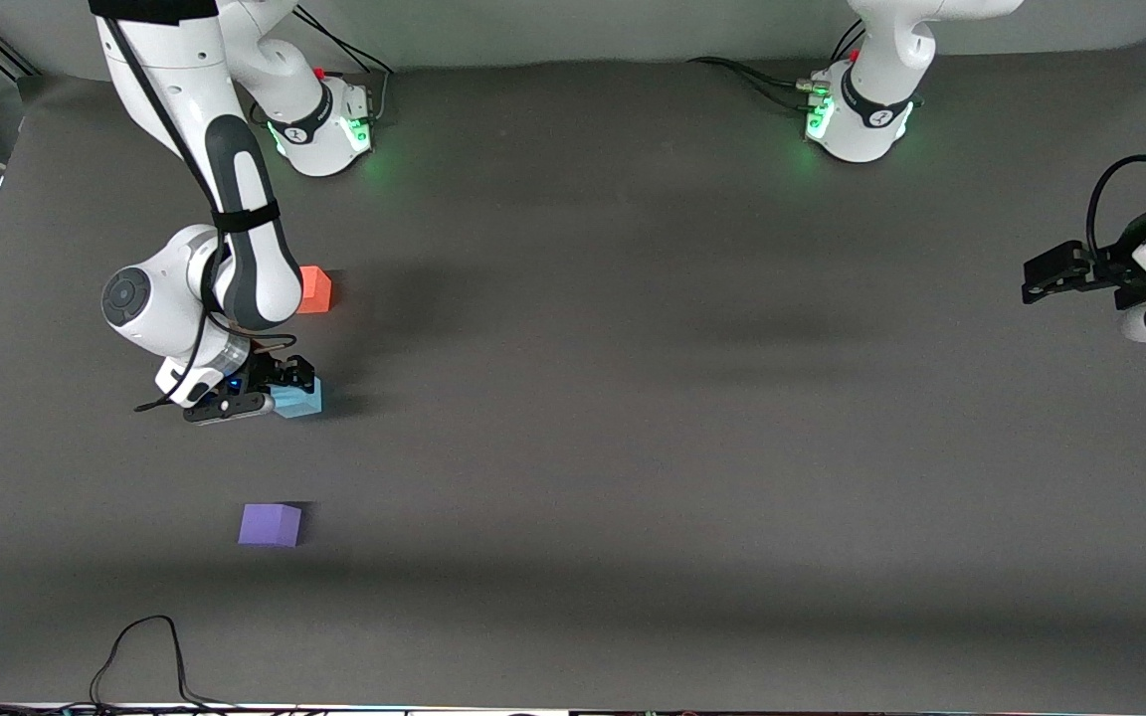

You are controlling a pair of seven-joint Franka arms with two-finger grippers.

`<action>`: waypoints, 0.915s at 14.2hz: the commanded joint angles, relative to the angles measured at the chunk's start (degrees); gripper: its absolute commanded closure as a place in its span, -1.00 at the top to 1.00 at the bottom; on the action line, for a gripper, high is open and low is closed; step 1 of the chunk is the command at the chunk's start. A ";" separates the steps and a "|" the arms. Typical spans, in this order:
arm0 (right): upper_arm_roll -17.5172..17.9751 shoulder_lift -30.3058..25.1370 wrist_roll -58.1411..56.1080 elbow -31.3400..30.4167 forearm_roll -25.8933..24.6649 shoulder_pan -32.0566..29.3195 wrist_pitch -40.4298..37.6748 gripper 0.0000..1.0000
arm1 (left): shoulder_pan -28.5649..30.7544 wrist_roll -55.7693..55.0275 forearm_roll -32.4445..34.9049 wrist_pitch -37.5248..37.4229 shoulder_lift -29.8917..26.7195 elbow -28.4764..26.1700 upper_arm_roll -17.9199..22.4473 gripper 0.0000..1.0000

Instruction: Place blue block between orange and purple blocks

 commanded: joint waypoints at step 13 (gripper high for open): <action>-8.76 -2.80 12.04 31.71 -14.23 -3.66 -39.42 1.00 | -0.99 -0.62 0.14 -0.45 -0.95 -0.68 0.48 1.00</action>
